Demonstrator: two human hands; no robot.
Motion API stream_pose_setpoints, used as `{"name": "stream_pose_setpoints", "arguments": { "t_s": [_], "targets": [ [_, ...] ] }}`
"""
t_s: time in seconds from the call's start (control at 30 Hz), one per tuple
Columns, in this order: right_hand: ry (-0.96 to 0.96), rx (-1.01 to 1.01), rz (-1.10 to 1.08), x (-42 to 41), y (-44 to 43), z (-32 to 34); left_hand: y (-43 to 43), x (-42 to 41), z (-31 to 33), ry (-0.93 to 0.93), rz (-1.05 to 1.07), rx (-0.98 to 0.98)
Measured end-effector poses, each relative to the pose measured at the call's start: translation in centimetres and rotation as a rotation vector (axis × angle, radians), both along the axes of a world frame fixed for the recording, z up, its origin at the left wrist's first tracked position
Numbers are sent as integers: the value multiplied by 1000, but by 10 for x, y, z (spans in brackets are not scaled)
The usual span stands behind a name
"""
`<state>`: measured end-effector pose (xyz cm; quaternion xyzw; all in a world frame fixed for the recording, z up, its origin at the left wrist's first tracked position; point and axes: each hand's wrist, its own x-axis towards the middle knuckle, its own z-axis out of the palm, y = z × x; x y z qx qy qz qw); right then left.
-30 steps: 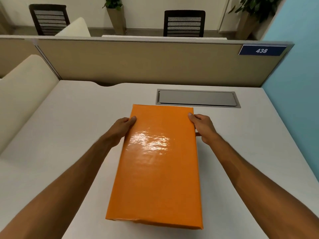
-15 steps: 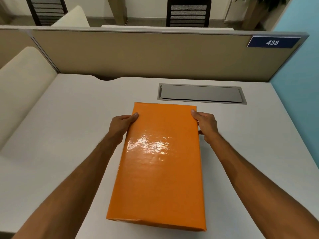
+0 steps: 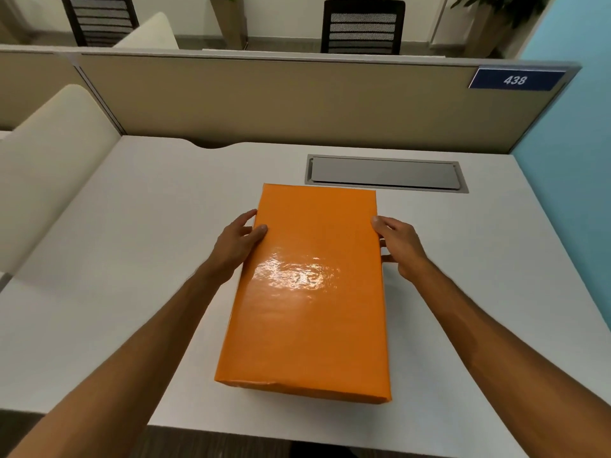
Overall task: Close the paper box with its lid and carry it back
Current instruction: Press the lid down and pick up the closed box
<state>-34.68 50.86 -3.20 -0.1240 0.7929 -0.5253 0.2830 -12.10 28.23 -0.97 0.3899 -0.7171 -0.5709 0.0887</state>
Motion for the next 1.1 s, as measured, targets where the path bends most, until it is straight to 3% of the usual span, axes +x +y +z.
{"name": "stream_pose_setpoints", "arguments": {
  "t_s": [0.47,0.77,0.93,1.1],
  "targets": [
    [-150,-130,43,104,83,-4,55,97,-13,-23,-88,234],
    [-95,-83,-60,127,83,2,68,99,-9,-14,19,166],
    [-264,-76,-19,132,88,0,71,98,-9,2,59,226],
    [-246,-81,36,126,77,8,66,94,-6,13,94,256]
  ]
}}
